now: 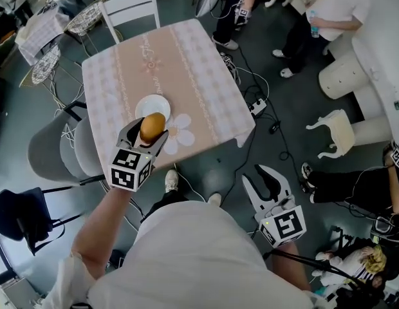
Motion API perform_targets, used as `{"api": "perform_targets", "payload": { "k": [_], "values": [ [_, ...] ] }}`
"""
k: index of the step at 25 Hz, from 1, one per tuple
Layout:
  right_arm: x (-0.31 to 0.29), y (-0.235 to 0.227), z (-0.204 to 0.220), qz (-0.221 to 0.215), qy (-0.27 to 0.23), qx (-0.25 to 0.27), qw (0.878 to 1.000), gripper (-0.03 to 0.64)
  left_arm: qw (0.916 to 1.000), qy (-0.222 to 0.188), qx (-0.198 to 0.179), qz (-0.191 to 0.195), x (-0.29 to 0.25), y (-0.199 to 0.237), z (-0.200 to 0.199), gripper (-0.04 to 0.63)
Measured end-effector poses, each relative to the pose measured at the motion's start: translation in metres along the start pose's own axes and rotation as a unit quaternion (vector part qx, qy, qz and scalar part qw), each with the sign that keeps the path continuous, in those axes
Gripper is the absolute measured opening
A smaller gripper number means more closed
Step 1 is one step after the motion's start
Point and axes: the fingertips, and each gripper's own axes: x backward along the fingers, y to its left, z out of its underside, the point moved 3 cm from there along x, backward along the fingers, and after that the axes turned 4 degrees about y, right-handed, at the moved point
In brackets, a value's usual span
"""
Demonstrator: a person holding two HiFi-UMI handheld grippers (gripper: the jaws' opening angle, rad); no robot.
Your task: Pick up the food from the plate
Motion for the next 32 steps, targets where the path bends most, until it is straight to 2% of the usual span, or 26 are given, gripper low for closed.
{"api": "perform_targets", "payload": {
  "k": [9, 16, 19, 24, 32],
  "values": [
    [0.02, -0.012, 0.01, -0.045, -0.023, 0.018, 0.999, 0.133, 0.998, -0.055, -0.001, 0.033, 0.067, -0.102, -0.036, 0.323],
    [0.036, -0.014, 0.017, -0.072, -0.029, 0.032, 0.996, 0.103, 0.9955, -0.081, -0.008, 0.049, 0.1, -0.162, -0.056, 0.323],
    [0.041, -0.014, 0.021, -0.076, -0.027, 0.039, 0.996, 0.078, 0.9943, -0.088, -0.019, 0.057, 0.105, -0.182, -0.061, 0.324],
    [0.051, -0.019, 0.026, -0.077, -0.028, 0.043, 0.996, 0.057, 0.9929, -0.093, -0.01, 0.073, 0.107, -0.207, -0.064, 0.324],
    [0.058, -0.025, 0.031, -0.07, -0.027, 0.052, 0.996, 0.029, 0.9925, -0.089, -0.012, 0.084, 0.102, -0.219, -0.066, 0.324]
  ]
}}
